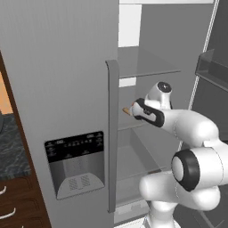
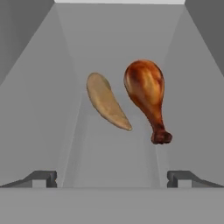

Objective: Place one sweet potato and one chicken drumstick in each tupperware on the nearby counter, to pack two identical lunches.

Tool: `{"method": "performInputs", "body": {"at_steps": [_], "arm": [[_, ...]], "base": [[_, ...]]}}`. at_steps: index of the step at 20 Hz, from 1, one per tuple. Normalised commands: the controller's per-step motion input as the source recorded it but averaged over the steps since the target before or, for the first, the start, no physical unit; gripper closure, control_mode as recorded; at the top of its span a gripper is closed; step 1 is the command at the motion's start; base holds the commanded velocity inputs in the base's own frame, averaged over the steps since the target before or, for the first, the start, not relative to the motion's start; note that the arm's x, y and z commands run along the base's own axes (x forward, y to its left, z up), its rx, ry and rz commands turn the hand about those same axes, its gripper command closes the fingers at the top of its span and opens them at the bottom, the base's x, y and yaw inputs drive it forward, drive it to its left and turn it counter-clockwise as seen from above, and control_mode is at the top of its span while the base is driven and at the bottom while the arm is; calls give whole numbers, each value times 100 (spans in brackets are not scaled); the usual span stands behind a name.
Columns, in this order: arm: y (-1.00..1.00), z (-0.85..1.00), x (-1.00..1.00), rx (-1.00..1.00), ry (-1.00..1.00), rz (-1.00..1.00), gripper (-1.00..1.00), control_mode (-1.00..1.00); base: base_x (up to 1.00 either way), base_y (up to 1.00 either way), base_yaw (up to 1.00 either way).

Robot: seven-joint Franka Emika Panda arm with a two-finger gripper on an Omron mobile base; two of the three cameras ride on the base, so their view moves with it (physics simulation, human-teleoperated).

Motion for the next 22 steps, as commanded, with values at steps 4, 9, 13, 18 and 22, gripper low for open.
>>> {"method": "performInputs", "body": {"at_steps": [4, 9, 13, 18, 22], "arm": [[0, -15, 16, -1, 0, 1, -100, -100], [0, -7, 26, -2, 0, 0, -100, -100], [0, -5, 26, -2, 0, 0, -100, -100], [-14, -8, 12, 0, 0, 0, -100, -100], [-18, -9, 3, 0, 0, 0, -100, -100]], "base": [[0, 0, 0], [0, 0, 0], [0, 0, 0], [0, 0, 0], [0, 0, 0]]}}
